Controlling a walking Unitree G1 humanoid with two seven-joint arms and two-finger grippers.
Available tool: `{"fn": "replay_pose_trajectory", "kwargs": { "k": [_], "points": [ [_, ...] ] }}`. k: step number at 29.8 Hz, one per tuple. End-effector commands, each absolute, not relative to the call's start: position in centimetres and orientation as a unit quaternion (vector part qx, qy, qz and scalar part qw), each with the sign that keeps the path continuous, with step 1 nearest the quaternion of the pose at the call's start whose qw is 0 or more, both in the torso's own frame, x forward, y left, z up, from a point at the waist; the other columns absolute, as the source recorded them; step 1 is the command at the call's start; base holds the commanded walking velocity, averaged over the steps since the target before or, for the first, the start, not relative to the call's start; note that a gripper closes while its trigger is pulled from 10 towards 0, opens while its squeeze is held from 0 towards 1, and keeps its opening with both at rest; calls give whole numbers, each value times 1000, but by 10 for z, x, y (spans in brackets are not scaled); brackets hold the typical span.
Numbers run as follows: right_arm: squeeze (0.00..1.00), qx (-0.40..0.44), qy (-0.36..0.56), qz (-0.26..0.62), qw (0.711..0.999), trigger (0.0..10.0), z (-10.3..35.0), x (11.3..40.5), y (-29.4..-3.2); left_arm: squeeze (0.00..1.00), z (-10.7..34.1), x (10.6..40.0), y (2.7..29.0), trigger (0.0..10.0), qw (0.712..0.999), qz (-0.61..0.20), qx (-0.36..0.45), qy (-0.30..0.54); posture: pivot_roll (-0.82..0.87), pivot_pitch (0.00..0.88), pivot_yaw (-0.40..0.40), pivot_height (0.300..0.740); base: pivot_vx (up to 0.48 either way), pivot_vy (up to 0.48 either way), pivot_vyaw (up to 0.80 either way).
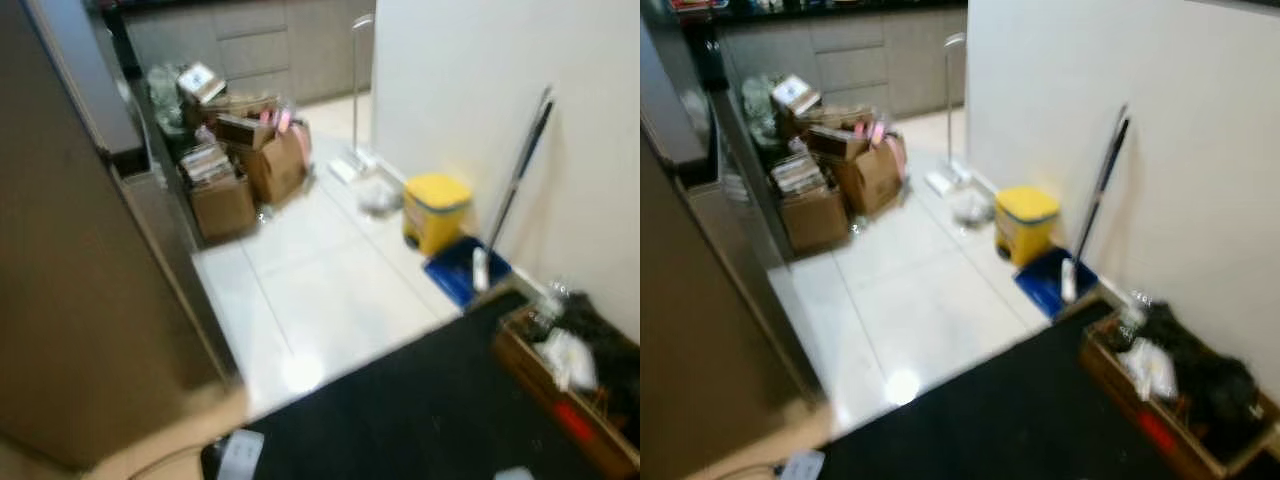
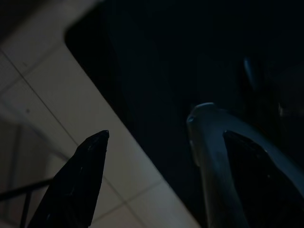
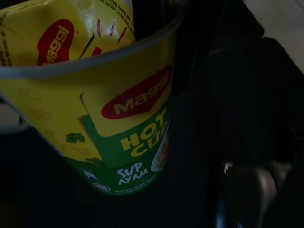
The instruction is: Restocking fridge
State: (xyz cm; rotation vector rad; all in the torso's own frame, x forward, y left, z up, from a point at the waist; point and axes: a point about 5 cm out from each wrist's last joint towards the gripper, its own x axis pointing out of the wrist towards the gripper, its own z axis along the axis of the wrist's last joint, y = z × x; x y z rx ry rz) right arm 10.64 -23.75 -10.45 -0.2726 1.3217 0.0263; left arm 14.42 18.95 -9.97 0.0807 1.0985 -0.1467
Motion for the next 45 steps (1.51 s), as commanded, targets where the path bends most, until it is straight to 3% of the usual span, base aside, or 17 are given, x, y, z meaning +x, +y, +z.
{"fn": "replay_pose_trajectory", "kwargs": {
  "k": [1, 31, 45],
  "points": [
    [0, -117, 606, 9, 786, 10000, -104, 111, -235, 0, -102, 138, 190, 10000, 844, -69, 39, 530, -116, 0, 18, 740, 337, 0, 0],
    [0, -82, 602, 12, 795, 10000, -104, 111, -232, 0, -103, 135, 191, 10000, 842, -56, 34, 535, -115, 0, 18, 740, 285, 0, 0],
    [0, -67, 609, 28, 790, 10000, -106, 107, -228, 0, -103, 135, 190, 10000, 842, -55, 28, 535, -121, 0, 19, 740, 0, 0, 725]
  ]
}}
